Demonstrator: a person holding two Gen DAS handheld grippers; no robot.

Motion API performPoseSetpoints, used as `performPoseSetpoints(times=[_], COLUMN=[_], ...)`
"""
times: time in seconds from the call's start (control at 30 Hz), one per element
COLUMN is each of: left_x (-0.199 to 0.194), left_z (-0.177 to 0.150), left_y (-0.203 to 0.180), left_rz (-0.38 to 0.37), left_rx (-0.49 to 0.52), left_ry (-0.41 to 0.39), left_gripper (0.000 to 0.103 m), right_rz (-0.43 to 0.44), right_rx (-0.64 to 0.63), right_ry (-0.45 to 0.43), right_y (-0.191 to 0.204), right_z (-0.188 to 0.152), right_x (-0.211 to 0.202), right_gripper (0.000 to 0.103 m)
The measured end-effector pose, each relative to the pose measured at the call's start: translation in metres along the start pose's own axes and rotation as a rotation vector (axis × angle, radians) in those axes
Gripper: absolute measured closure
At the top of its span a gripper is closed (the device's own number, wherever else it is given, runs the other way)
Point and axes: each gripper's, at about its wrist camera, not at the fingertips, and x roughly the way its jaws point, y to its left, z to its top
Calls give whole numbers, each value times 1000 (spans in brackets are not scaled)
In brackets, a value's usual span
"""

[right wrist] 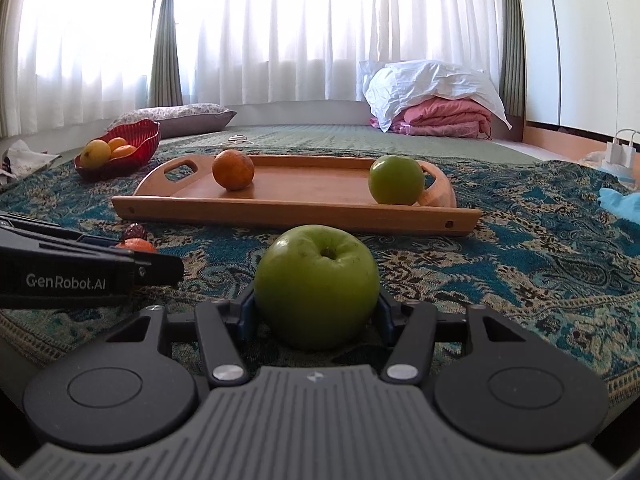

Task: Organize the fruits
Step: 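Lift the tangerine with the left gripper while the right gripper lifts the apple, then carry the tangerine over the tray with the left gripper while the right carries the apple there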

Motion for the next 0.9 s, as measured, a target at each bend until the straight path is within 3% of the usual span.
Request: performPoseSetpoints(times=[0.47, 0.9], left_x=[-2, 17], left_z=[31, 75], left_y=[6, 25], left_rz=[10, 18], left_rx=[-13, -27], left_ry=[-61, -74], left_gripper=[72, 72], right_rz=[13, -8], right_rx=[28, 17], right_ry=[-70, -94], right_y=[-9, -24], right_z=[27, 69], right_x=[-8, 19], right_gripper=[44, 44])
